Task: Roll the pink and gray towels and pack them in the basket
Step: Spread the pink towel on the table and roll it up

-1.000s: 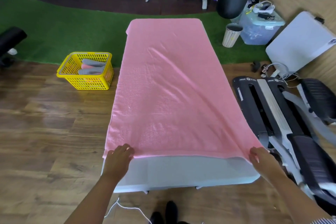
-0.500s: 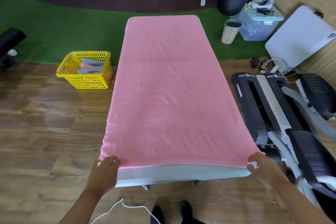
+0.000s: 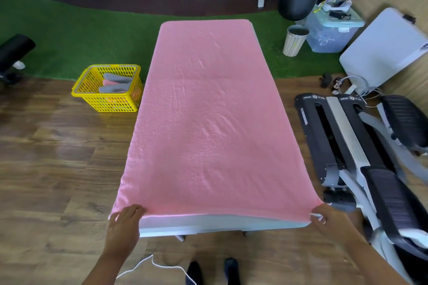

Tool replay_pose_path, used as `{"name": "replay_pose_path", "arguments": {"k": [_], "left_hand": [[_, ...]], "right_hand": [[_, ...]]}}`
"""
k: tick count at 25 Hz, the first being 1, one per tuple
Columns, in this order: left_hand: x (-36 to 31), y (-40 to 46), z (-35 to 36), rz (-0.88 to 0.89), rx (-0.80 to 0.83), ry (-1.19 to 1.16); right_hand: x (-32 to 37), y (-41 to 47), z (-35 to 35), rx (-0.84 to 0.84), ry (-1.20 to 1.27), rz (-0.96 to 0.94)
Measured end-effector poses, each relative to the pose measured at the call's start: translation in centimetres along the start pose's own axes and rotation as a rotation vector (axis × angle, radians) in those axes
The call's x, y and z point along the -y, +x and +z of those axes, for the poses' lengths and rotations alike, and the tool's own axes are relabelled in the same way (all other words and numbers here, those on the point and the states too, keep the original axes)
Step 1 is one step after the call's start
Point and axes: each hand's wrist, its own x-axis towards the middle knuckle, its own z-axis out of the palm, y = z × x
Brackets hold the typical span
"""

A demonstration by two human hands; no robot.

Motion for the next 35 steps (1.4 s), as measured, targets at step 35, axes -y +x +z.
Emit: {"name": "replay_pose_path", "arguments": {"k": [35], "left_hand": [[2.0,1.1,-1.4,-0.027,-0.121,0.001]], "right_hand": [[2.8,1.6,0.1,-0.017,0.133,0.197]]}}
